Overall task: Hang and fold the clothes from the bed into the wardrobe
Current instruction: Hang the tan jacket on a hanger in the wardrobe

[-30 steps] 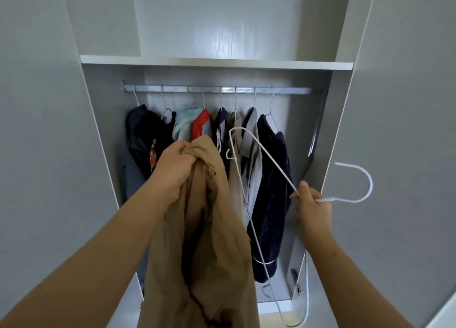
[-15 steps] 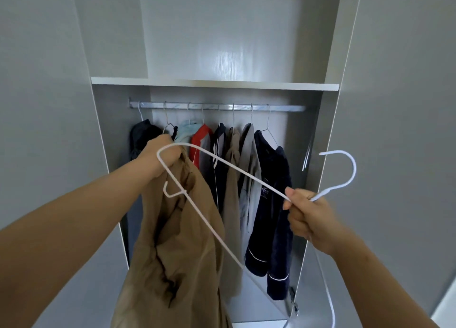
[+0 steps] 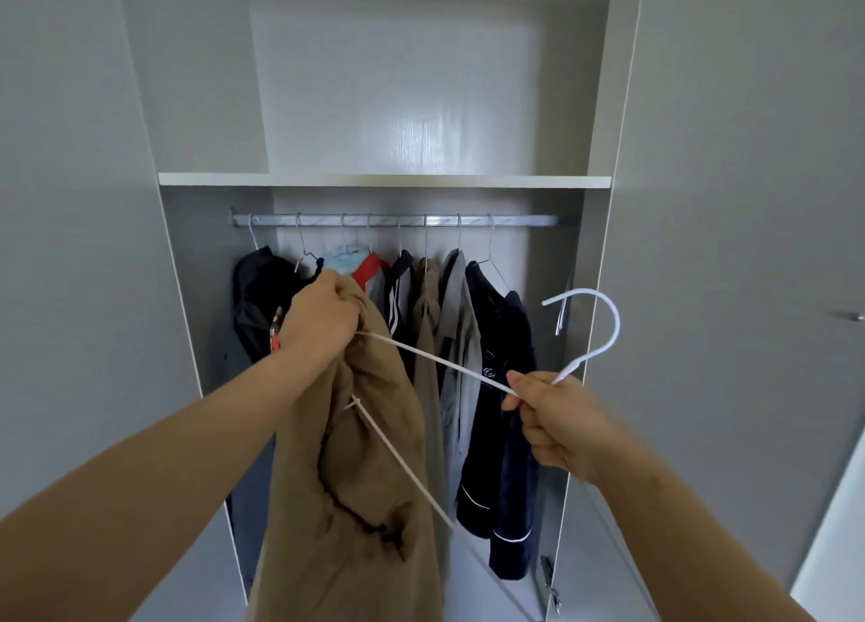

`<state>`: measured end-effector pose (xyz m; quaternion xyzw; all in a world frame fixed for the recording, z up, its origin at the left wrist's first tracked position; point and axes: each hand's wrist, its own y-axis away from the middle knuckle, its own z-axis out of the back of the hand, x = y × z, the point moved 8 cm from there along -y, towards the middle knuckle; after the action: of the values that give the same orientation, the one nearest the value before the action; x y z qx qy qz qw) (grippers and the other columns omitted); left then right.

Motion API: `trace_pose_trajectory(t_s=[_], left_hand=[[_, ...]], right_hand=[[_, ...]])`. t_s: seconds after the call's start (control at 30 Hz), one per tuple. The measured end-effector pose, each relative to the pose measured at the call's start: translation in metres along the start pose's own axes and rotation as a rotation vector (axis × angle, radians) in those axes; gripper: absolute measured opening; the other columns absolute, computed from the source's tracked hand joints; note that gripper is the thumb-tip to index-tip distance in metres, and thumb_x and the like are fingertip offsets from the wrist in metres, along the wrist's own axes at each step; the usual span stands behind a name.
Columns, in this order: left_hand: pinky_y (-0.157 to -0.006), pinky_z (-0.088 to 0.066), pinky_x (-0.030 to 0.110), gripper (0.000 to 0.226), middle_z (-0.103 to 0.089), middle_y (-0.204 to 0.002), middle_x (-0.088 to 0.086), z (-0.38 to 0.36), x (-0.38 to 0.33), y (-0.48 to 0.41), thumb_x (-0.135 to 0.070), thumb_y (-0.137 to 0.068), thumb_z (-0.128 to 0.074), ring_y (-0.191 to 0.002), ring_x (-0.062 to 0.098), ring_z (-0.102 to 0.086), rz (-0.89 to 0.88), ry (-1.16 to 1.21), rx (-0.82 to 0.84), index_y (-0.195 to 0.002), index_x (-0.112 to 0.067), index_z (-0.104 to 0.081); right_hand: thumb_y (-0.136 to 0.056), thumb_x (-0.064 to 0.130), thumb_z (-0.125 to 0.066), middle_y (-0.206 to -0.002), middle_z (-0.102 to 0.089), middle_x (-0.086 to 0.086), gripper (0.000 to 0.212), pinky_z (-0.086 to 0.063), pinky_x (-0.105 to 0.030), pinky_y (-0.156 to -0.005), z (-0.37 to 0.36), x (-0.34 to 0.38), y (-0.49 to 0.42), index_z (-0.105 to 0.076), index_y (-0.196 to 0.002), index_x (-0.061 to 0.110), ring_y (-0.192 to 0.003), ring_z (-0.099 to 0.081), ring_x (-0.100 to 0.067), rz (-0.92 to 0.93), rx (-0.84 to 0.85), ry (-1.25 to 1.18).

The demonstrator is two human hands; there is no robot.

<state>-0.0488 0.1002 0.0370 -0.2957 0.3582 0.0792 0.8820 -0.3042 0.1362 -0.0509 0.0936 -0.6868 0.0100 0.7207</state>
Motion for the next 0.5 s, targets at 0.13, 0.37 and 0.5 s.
trace_pose_trajectory(t_s=[0.13,0.37,0.5], left_hand=[[-0.054,-0.031,0.030,0.014,-0.043,-0.079,0.005,-0.002,-0.022,0.020,0.000,-0.085,-0.042,-0.072,0.021,-0.043,-0.129,-0.051,-0.039,-0.087,-0.013,-0.038],[-0.052,-0.043,0.027,0.029,-0.055,-0.095,0.000,-0.039,-0.074,0.083,-0.006,-0.076,-0.046,-0.069,0.020,-0.059,-0.809,-0.272,0.099,-0.099,-0.024,-0.049],[-0.047,-0.046,0.038,0.021,-0.034,-0.085,-0.012,-0.044,-0.063,0.091,-0.013,-0.074,-0.050,-0.061,0.021,-0.050,-0.761,-0.139,0.139,-0.083,-0.028,-0.039]], right_hand=[[-0.099,0.022,-0.043,-0.042,-0.029,0.005,0.018,-0.020,-0.014,-0.033,-0.011,0.001,0.000,-0.060,-0.099,0.017,-0.033,-0.021,-0.007,-0.029,-0.004,-0.061],[-0.098,0.014,-0.044,-0.049,-0.041,0.010,0.017,-0.028,-0.014,-0.034,-0.056,0.022,-0.003,-0.048,-0.099,0.031,-0.034,-0.037,0.000,0.161,0.147,0.100],[-0.090,-0.001,-0.053,-0.082,-0.057,0.009,0.032,-0.045,-0.008,-0.047,-0.061,0.018,-0.008,-0.049,-0.110,0.024,-0.065,-0.054,-0.001,0.309,0.026,0.016]])
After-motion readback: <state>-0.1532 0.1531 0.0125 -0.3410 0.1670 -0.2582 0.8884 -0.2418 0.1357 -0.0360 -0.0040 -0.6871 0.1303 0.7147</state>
